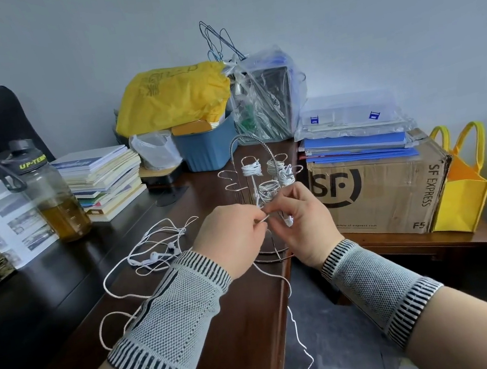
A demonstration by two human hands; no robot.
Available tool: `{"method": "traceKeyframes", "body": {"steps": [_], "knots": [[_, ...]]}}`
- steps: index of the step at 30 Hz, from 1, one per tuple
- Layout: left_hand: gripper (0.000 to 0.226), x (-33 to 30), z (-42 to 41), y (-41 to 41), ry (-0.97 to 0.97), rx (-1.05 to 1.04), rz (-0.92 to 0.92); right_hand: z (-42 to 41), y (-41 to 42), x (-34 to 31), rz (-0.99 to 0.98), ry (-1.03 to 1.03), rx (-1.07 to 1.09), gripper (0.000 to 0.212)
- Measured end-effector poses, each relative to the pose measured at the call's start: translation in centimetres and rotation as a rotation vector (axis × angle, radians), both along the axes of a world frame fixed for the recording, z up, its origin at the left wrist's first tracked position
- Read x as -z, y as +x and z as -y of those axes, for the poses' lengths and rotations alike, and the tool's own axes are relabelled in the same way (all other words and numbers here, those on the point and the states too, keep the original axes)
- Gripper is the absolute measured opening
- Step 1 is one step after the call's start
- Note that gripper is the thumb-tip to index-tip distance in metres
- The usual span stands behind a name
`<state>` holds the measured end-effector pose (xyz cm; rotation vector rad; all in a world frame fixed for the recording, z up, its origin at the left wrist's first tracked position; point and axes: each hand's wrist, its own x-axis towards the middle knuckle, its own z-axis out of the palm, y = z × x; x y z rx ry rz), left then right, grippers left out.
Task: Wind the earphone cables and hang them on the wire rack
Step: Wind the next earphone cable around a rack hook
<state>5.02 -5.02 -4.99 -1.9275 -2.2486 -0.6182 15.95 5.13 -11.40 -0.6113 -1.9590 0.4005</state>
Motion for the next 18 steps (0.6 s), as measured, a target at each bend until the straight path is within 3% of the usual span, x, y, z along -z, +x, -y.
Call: {"method": "traceKeyframes", "body": {"steps": [5, 10, 13, 18], "knots": [[0.022, -0.4, 0.6, -1.2, -0.071, -0.016, 0.139, 0.0, 0.2, 0.4, -0.003, 0.016, 0.045, 0.011], [0.016, -1.6, 0.6, -2.1, -0.087, -0.019, 0.327, 0.0, 0.7, -0.3, -0.077, -0.188, -0.019, 0.003], [0.017, -2.1, 0.7, -2.6, -0.116, -0.039, 0.346, -0.3, 0.9, -0.8, -0.165, -0.370, -0.014, 0.016], [0.021, -2.0, 0.0, -2.6, 0.114, -0.071, 0.592, -0.3, 0.6, -1.3, -0.354, -0.640, -0.087, 0.013]]}}
